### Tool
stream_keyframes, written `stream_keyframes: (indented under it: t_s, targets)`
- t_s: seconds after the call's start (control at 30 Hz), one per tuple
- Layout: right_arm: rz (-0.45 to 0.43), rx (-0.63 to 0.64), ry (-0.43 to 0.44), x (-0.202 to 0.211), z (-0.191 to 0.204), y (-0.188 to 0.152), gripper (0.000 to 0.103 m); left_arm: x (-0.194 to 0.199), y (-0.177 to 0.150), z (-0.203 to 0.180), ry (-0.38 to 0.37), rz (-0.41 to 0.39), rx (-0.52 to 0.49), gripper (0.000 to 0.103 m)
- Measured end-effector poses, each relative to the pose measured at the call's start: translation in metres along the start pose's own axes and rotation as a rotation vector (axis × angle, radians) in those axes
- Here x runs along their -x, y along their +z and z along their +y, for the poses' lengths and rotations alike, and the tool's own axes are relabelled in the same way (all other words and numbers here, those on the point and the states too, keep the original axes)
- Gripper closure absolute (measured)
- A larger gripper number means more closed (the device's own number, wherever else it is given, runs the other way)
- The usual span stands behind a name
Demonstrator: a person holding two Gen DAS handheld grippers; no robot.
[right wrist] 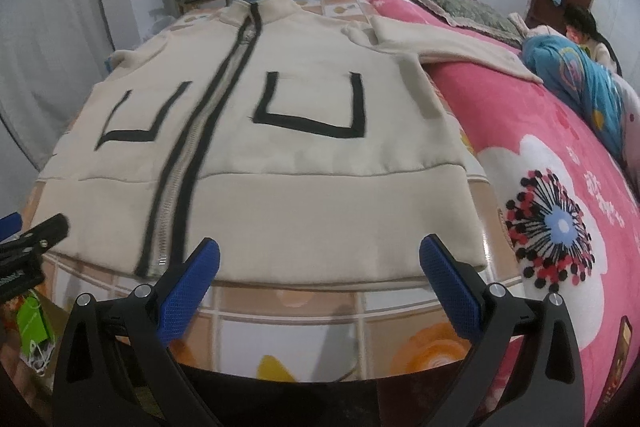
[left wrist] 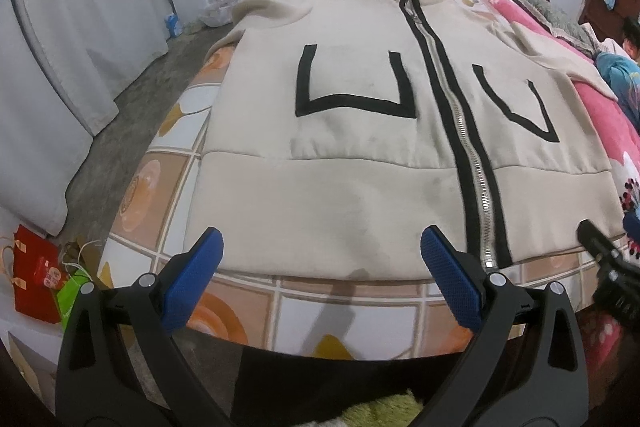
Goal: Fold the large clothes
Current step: 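Grasp the jacket hem with the left tool while the right tool grasps the hem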
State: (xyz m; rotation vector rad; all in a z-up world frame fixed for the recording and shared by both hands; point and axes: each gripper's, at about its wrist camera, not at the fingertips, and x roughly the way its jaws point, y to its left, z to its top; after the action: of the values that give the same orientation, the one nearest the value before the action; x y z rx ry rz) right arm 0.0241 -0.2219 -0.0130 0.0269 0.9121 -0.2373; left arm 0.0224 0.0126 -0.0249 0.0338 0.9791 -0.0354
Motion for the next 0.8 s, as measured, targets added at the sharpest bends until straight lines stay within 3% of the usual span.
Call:
stream_keyframes:
  t_s: [0.07, 0.23, 0.43, 0.6, 0.67, 0.7, 0.73, 0.8]
  targets:
    - [0.012, -0.016, -0.007, -0.006, -0.011, 0.001, 0.005, -0.004, 0.0, 0.007, -0.019, -0.018, -0.012, 0.007]
    - [-0.006, -0.02, -0.058, -0.011, -0.04, 0.005, 0.006, -0.003, -0.006, 0.039, -0.164, -0.134, 0.031, 0.007]
    - [0.011, -0.022, -0.075, -0.021, -0.065, 0.005, 0.006, -0.019, 0.002, 0.064, -0.147, -0.124, 0.066, 0.007]
    - [0.021, -0.015, -0.085, -0.027, -0.072, 0.002, 0.01, -0.038, 0.008, 0.075, -0.072, -0.124, 0.075, 0.008]
    - [0.028, -0.024, -0.089, -0.029, -0.076, 0.001, 0.013, -0.046, 0.01, 0.078, -0.056, -0.112, 0.076, 0.016]
    - [0.033, -0.03, -0.086, -0.031, -0.077, 0.001, 0.016, -0.052, 0.011, 0.079, -0.052, -0.092, 0.079, 0.031]
    - [0.045, -0.035, -0.08, -0.034, -0.079, 0.0, 0.018, -0.057, 0.011, 0.081, -0.051, -0.072, 0.083, 0.038]
    - [0.064, -0.039, -0.078, -0.039, -0.08, -0.001, 0.025, -0.061, 0.011, 0.084, -0.041, -0.068, 0.092, 0.043]
